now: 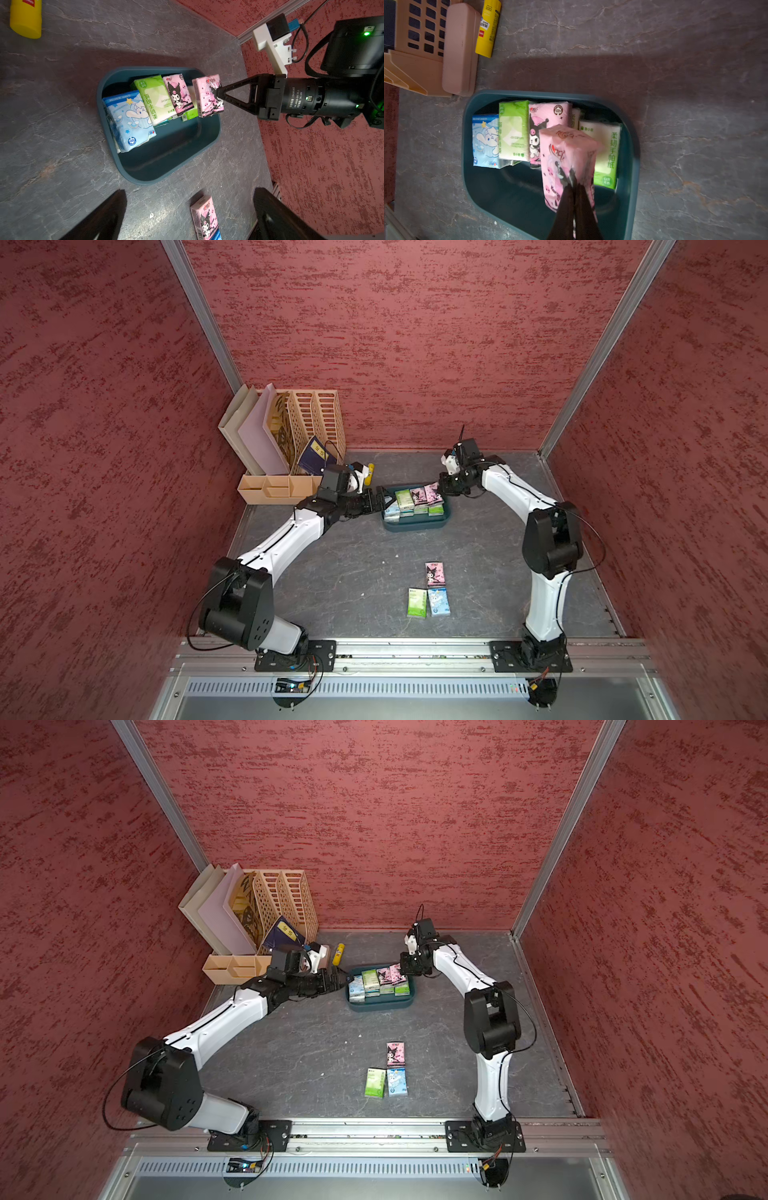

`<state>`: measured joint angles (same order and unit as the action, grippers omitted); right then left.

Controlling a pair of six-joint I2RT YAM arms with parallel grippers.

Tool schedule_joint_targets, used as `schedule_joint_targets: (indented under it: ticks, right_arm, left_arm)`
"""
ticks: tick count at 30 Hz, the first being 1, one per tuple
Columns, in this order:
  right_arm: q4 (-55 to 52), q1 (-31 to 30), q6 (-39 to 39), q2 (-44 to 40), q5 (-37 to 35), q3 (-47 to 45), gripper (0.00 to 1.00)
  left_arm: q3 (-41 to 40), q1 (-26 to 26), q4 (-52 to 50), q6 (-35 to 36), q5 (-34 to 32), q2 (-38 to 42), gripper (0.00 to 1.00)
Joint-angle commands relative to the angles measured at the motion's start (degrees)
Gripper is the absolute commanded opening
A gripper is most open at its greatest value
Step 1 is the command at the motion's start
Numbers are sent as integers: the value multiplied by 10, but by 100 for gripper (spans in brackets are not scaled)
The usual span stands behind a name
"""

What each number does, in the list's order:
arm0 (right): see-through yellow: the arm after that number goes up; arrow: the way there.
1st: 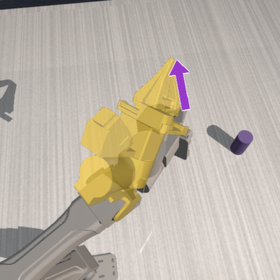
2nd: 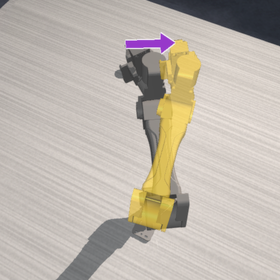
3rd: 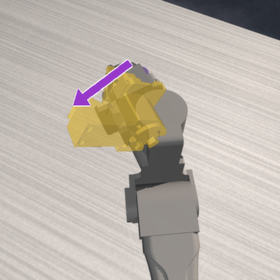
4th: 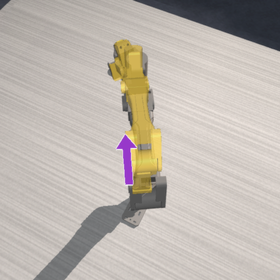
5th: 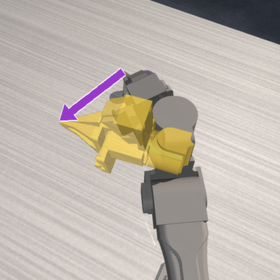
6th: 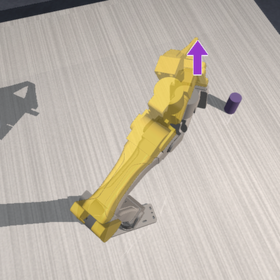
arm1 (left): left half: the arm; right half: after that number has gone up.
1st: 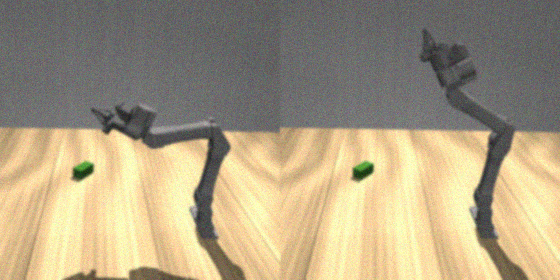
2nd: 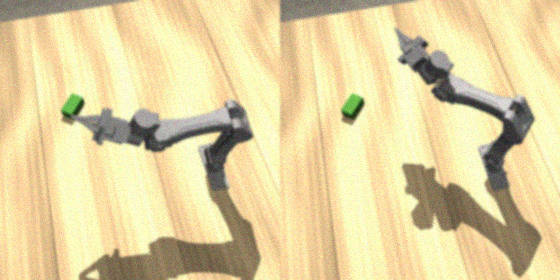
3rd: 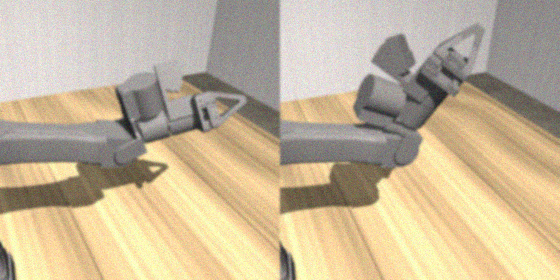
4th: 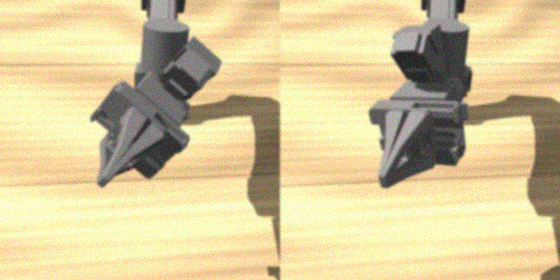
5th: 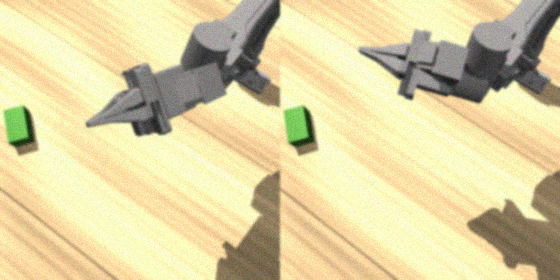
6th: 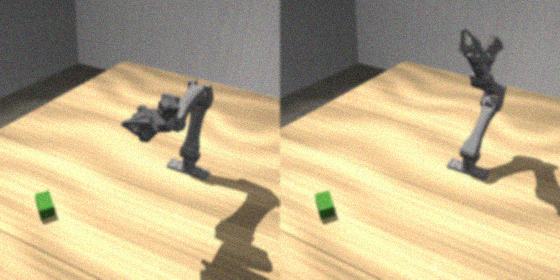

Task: Put the pocket tissues into the storage box
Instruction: Place the pocket tissues in the storage box.

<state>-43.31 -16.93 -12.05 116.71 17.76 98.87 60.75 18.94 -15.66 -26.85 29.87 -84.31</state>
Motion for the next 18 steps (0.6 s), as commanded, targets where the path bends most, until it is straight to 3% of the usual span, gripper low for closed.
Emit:
schedule_joint_targets:
  ticks: [1,18]
  right_arm:
    - [-7,8,15,15,-13,31,0]
    - [-23,17,36,76,-5,87,0]
  left_arm:
    - [-4,2,-11,18,-6,19,100]
    - [0,2,-41,34,3,16,100]
